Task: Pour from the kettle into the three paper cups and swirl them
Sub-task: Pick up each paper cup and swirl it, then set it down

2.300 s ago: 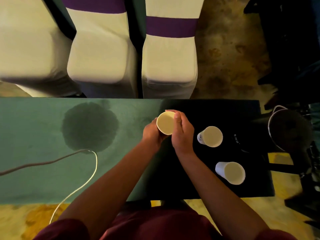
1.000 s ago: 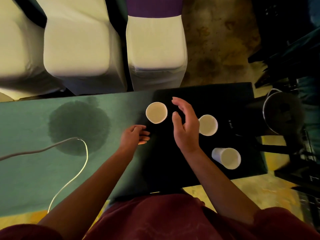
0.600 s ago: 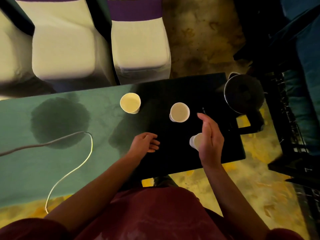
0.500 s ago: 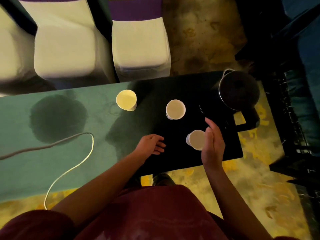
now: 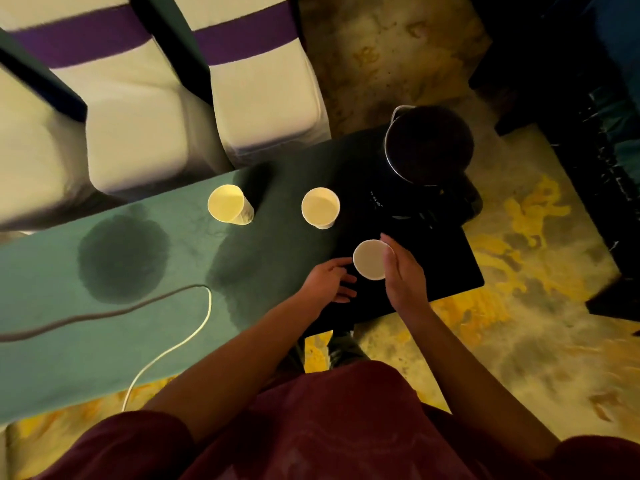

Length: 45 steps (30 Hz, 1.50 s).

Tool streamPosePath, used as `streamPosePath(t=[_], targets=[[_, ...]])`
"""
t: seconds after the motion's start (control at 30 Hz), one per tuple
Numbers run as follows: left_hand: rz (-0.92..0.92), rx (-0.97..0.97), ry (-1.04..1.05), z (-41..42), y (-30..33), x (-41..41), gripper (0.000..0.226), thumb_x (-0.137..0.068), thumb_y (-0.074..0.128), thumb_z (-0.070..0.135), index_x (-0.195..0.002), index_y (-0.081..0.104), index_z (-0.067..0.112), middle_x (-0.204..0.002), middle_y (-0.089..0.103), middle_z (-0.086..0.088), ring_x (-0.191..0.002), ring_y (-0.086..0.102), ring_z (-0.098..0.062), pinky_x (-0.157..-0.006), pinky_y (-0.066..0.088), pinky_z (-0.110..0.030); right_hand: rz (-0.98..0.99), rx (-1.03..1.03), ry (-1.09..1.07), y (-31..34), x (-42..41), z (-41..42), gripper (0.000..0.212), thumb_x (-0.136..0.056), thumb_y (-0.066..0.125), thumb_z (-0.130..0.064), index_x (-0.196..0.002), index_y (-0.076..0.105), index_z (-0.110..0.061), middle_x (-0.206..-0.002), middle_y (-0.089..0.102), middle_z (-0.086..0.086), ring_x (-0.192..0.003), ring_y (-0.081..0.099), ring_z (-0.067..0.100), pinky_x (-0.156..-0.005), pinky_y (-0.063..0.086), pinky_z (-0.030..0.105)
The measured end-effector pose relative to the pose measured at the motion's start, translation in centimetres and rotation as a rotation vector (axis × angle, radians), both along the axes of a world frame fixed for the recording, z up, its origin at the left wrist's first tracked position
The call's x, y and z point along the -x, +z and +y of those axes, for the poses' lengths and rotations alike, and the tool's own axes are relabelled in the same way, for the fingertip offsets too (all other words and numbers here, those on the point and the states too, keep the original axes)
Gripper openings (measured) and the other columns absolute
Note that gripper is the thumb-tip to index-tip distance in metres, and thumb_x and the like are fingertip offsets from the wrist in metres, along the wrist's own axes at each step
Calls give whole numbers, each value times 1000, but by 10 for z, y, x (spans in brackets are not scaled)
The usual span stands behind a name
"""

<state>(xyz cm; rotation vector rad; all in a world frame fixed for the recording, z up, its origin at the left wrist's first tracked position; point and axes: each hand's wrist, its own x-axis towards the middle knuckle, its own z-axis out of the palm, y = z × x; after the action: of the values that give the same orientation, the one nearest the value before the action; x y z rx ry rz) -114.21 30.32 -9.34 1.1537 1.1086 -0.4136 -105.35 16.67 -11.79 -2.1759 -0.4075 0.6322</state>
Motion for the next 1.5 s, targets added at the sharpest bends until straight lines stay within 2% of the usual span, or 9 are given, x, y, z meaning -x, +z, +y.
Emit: streamPosePath(t=[0.33,0.57,0.7,0.77,0.93,1.1,1.27,1.37,1.5], targets=[[11,23,123,-16,13,-11,37,-107,34,25,-136,54,12,-117,67,-18,-83,67,-27,-77,58,-38,-84,41,123,4,-12,-4,48,-101,35,-39,-130,65,-16,-122,71,9,-109,66,27,-82,43,27],[-7,167,427,-11,22,-16,25,-104,46,29,-104,64,11,-104,68,-13,-92,68,-28,-93,56,-45,-157,-12,181,38,-8,8,42,-103,37,-33,-126,67,-15,-118,73,6,-106,66,21,-82,43,24],[-70,250,590,-7,37,-12,27,-97,61,15,-123,59,9,-107,65,-2,-114,63,-23,-88,53,-27,-160,-56,202,67,3,27,43,-103,37,-35,-121,69,-13,-110,75,7,-97,68,20,-79,50,29],[-140,327,711,-3,44,-9,41,-86,76,19,-124,60,18,-106,61,8,-105,60,-10,-81,46,-20,-177,-86,218,77,8,37,42,-103,37,-34,-119,70,-14,-107,75,6,-92,66,16,-77,51,30],[-237,383,899,19,66,12,13,-92,64,12,-104,65,7,-100,68,-16,-88,68,-30,-57,58,-34,-201,-166,251,101,24,70,38,-103,37,-33,-109,70,-14,-96,68,-3,-87,65,15,-73,51,30],[-315,377,977,50,81,39,20,-95,60,18,-112,62,8,-102,68,-16,-89,68,-29,-57,58,-34,18,-329,227,120,57,114,28,-103,40,-31,-118,64,-32,-116,64,-21,-105,62,-2,-84,49,13],[-380,375,1012,93,85,79,16,-100,52,16,-101,66,9,-83,75,-10,-72,73,-23,-53,58,-30,242,-503,113,134,103,169,36,-108,36,-13,-120,69,-8,-119,72,0,-106,66,2,-83,49,12],[-416,383,1005,125,89,103,19,-101,49,15,-97,66,8,-74,75,-7,-63,73,-20,-50,57,-28,265,-540,71,132,128,200,36,-107,36,-8,-108,72,-4,-101,77,-7,-95,69,1,-80,50,14],[-351,368,935,173,88,145,26,-97,58,17,-118,64,3,-99,72,-15,-75,72,-24,-54,58,-31,258,-551,27,120,167,244,35,-105,41,-19,-110,73,-6,-108,77,7,-104,71,25,-88,56,36]])
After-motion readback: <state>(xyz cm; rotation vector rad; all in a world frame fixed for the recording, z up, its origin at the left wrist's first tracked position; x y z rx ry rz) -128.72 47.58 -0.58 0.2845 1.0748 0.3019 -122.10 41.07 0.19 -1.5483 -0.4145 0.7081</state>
